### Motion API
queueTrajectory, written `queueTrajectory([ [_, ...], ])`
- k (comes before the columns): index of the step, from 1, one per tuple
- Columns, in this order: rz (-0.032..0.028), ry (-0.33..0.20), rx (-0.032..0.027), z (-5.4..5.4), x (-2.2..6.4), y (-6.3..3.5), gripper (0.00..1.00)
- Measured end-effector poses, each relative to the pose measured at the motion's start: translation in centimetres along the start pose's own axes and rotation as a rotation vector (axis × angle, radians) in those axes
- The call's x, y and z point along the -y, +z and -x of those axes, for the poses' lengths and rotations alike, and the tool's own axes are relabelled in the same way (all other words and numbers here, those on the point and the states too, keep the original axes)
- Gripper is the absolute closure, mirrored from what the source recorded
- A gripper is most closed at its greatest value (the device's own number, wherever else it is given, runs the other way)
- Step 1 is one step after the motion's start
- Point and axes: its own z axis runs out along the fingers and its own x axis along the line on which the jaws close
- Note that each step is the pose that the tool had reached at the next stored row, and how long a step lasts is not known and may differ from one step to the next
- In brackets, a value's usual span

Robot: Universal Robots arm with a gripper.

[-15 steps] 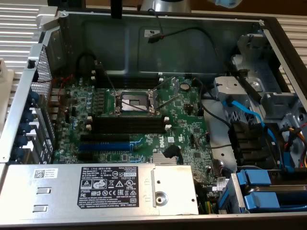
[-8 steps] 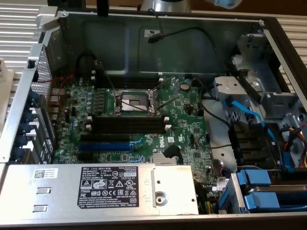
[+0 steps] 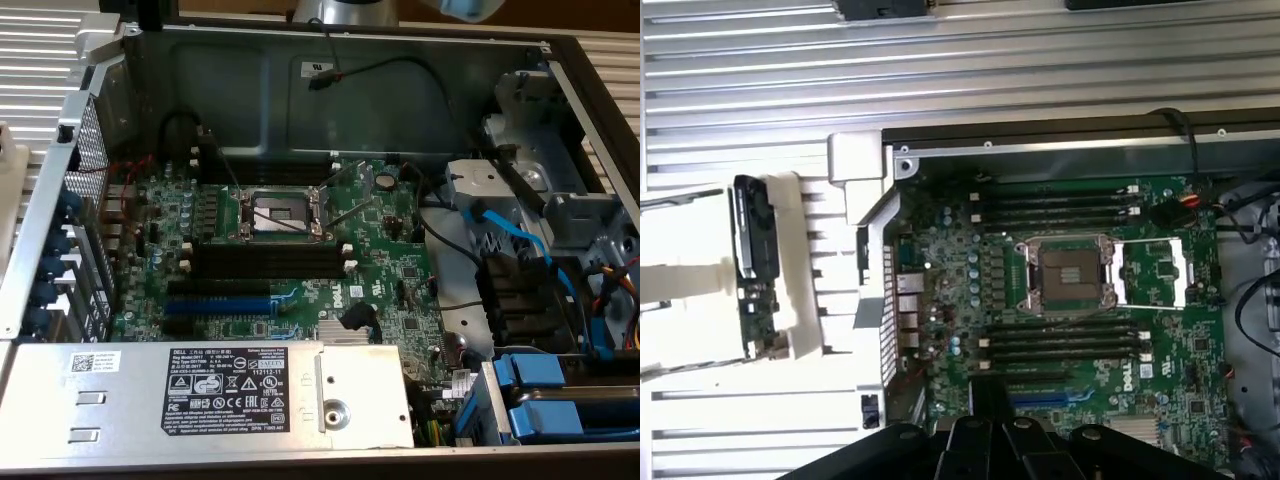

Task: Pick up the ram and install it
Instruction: 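Reach for the ram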

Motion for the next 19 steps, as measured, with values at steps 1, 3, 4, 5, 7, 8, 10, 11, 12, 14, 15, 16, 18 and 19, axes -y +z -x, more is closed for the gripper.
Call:
queueTrajectory([
  [1,0.0,0.0,-0.0005,-0.5,0.03,0.01,0.89],
  [3,-0.0001,0.0,-0.002,-1.8,0.13,0.03,0.89],
  [4,-0.0002,0.0,-0.0025,-2.3,0.16,0.04,0.89],
  [5,-0.0002,0.0,-0.0031,-2.7,0.2,0.05,0.89],
  [7,-0.0003,0.0,-0.0039,-3.6,0.26,0.07,0.89],
  [8,-0.0003,0.0,-0.0041,-4.1,0.29,0.08,0.89],
  [10,-0.0003,0.0,-0.0047,-5.0,0.36,0.1,0.89],
  [11,-0.0003,0.0,-0.0049,-5.4,0.39,0.1,0.89],
  [12,-0.0004,0.0,-0.0051,-5.9,0.42,0.11,0.89],
  [14,-0.0004,0.0,-0.0053,-6.8,0.49,0.13,0.89],
  [15,-0.0003,0.0,-0.0053,-7.3,0.52,0.14,0.89],
  [16,-0.0003,0.0,-0.0054,-7.7,0.56,0.15,0.89],
  [18,-0.0004,0.0,-0.0056,-8.6,0.62,0.16,0.89],
  [19,-0.0004,0.0,-0.0056,-9.1,0.66,0.17,0.89],
])
